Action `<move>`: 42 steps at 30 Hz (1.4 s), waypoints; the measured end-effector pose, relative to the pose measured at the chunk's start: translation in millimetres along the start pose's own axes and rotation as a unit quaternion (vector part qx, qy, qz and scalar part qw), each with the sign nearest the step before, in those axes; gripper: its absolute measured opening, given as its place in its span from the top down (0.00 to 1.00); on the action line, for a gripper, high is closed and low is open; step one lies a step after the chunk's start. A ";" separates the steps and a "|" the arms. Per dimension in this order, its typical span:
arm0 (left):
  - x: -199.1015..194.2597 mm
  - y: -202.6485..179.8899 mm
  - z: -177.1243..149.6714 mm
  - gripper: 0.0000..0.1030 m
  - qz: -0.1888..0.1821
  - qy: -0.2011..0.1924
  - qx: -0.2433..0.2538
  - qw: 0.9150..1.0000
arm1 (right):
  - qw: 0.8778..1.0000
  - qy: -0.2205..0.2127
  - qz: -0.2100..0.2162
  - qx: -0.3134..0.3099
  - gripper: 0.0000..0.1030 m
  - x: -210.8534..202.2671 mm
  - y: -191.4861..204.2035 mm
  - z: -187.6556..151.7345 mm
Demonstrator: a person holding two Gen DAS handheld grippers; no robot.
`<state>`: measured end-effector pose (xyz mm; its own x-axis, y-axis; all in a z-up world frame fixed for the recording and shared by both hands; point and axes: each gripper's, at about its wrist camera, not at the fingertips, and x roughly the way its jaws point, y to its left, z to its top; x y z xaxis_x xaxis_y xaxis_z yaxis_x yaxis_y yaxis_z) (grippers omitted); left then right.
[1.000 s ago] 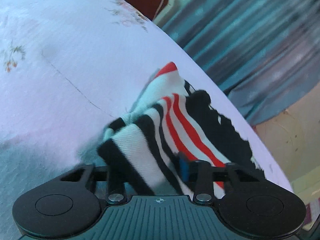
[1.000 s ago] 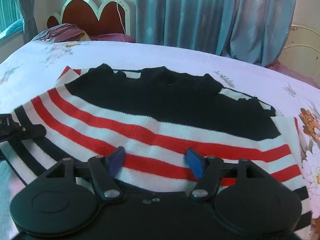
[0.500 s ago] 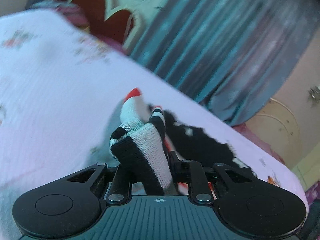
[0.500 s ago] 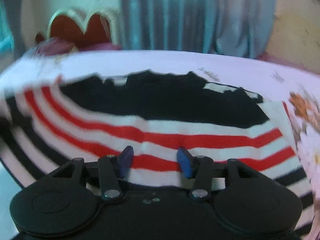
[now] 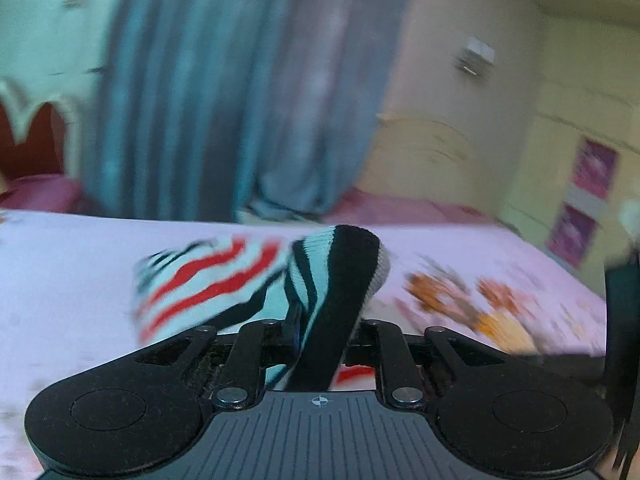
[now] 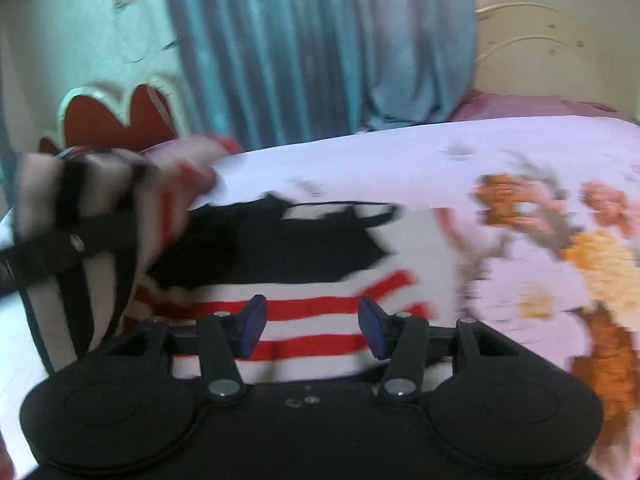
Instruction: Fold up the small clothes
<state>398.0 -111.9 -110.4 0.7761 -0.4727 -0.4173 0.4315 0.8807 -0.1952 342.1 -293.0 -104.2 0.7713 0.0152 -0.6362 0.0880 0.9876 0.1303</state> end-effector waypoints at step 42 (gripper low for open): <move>-19.8 24.8 -8.2 0.41 0.080 0.046 -0.005 0.996 | 0.997 -0.047 0.055 -0.035 0.78 -14.3 -30.8 32.2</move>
<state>389.6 -80.5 -114.2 0.7887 -0.3226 -0.5233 0.3012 0.9449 -0.1285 348.6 -328.7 -74.6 0.8296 0.1134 -0.5467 -0.0428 0.9892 0.1403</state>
